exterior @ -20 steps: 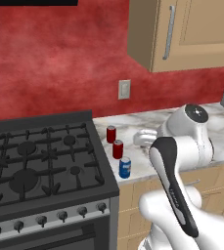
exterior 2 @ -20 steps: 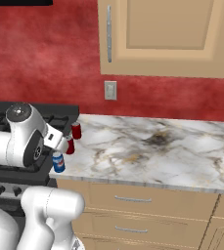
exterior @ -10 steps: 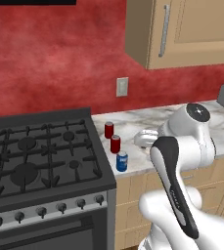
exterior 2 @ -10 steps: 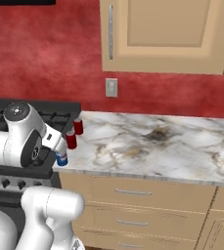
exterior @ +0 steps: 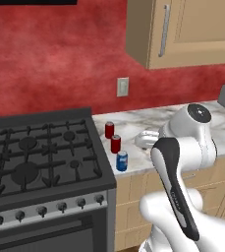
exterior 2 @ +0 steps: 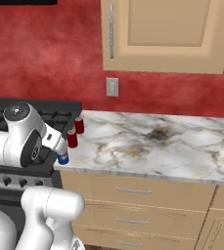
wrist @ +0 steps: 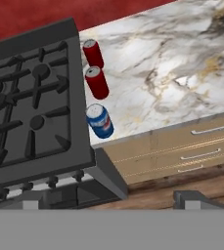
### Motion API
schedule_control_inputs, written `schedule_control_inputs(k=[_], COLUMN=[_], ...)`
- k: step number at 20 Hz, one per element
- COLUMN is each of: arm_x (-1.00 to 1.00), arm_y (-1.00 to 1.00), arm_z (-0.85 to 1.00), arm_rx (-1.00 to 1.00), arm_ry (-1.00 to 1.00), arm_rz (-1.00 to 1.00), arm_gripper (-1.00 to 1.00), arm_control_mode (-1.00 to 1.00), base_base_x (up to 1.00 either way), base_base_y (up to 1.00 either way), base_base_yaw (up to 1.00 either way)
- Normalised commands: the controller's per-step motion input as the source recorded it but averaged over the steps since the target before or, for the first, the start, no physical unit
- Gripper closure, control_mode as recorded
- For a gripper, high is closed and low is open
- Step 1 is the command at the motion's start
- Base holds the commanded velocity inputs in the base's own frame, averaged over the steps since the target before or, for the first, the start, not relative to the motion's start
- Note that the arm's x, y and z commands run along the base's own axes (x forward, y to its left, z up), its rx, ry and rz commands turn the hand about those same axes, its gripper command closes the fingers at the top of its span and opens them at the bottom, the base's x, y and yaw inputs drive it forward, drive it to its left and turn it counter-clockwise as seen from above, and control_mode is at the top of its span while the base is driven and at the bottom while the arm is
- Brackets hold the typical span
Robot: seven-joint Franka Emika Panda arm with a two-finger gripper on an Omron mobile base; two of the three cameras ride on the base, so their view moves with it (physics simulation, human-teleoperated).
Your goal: Four empty soda cans are scattered around the kitchen. Gather all the cans and cluster them next to the stove for recycling.
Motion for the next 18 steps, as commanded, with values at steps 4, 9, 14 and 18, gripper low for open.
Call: schedule_control_inputs(k=[4, 9, 14, 18], arm_x=[0.00, 0.00, 0.00, 0.00], arm_y=[0.00, 0.00, 0.00, 0.00], arm_z=[0.00, 0.00, 0.00, 0.00], arm_rx=[0.00, 0.00, 0.00, 0.00], arm_ry=[0.00, 0.00, 0.00, 0.00], arm_rz=[0.00, 0.00, 0.00, 0.00], arm_gripper=[-1.00, -1.00, -1.00, -1.00], arm_control_mode=[1.00, 1.00, 1.00, 1.00], base_base_x=[-0.44, -0.42, -0.18, -0.22], base_base_y=[-0.30, -0.21, -0.08, 0.00], base_base_yaw=[0.14, 0.14, 0.10, 0.13])
